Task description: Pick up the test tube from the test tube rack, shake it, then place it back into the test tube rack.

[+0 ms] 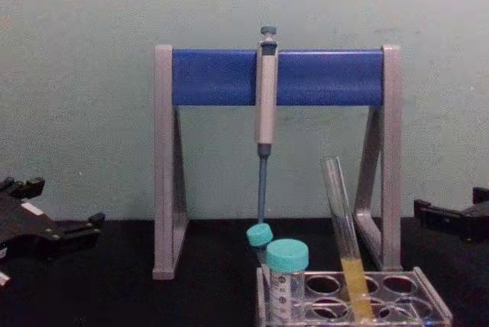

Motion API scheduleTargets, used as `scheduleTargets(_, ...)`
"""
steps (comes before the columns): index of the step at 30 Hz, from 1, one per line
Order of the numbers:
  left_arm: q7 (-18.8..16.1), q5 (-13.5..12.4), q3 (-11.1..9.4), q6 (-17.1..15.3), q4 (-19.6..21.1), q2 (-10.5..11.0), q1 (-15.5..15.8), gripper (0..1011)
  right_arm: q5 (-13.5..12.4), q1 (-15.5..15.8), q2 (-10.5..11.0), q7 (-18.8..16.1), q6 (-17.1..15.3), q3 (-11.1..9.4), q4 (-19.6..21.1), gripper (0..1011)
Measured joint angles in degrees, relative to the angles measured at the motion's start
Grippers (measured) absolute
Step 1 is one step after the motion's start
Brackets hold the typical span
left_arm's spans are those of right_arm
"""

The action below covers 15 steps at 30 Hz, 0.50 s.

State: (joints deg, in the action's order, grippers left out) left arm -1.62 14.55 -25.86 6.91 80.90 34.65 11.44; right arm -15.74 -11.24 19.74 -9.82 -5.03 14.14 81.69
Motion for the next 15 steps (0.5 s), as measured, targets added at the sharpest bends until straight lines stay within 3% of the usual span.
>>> scheduleTargets(15, 0.0, 0.0, 0.0, 0.0, 0.0, 0.0, 0.0, 1001, 0.0, 0.0, 0.0, 0.0, 0.0, 0.0, 0.0, 1000)
